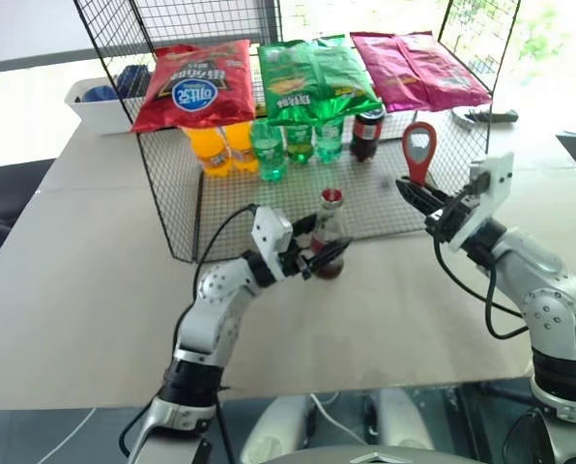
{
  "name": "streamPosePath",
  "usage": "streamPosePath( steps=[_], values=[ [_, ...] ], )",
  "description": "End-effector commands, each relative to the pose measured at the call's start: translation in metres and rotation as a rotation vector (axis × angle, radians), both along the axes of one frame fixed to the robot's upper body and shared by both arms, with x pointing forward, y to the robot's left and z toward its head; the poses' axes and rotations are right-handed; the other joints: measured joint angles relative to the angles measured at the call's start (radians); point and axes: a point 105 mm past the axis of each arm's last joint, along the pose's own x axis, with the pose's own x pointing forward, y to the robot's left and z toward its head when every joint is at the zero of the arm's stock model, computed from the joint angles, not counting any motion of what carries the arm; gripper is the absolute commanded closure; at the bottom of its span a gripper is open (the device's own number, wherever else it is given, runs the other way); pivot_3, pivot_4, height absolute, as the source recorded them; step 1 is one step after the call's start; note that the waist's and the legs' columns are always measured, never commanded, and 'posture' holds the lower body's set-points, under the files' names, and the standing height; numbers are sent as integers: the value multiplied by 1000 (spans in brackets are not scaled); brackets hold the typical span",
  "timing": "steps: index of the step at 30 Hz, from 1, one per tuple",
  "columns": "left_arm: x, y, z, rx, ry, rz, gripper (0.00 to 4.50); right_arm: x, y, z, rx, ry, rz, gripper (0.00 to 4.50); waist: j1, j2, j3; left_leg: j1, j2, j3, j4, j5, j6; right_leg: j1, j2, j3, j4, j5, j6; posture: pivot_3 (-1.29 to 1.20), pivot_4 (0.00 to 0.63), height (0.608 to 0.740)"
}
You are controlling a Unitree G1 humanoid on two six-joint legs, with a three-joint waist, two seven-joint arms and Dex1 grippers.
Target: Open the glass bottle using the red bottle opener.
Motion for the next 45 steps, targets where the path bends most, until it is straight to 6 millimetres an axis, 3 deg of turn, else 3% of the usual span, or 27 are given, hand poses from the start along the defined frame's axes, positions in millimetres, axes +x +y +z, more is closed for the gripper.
streamPosePath(
  steps=[1,13,29,31,33,37,40,45],
  values=[
    [-3,3,17,-30,-86,10,28,-2,3,13,9,-56,18,4500,0,0,0,0,0,0,0,0,0,0,0,0,0,0,0,0,150,734],
    [-12,-3,42,-75,-182,-37,28,0,4,11,10,-53,25,4500,0,0,0,0,0,1,0,0,0,0,0,1,0,0,0,0,150,734],
    [-11,-7,42,-60,-192,-65,28,0,5,10,1,-58,28,4500,-1,0,0,1,0,1,0,0,0,0,0,1,0,0,0,0,150,734],
    [-11,-7,38,-52,-179,-67,414,0,6,10,-14,-65,33,4500,-1,0,0,1,0,1,0,0,0,0,0,1,0,0,0,0,150,734],
    [-10,-7,31,-22,-168,-66,1082,-1,10,10,-60,-85,43,4500,-1,0,0,1,0,1,0,0,0,0,0,1,0,0,0,0,150,734],
    [-8,-5,18,33,-143,-55,2714,-4,24,7,-206,-163,62,4500,-1,-1,-2,2,0,2,0,0,0,0,0,0,0,0,0,0,150,734],
    [-7,-3,14,55,-134,-44,2763,-5,32,10,-251,-236,48,4500,-1,-1,-2,3,0,2,0,0,0,1,0,1,1,0,0,0,150,734],
    [-6,-1,9,70,-127,-33,2763,-7,38,21,-399,-516,-60,4500,-1,-2,-3,5,0,3,0,0,0,3,1,0,1,0,1,0,150,734]
  ],
)
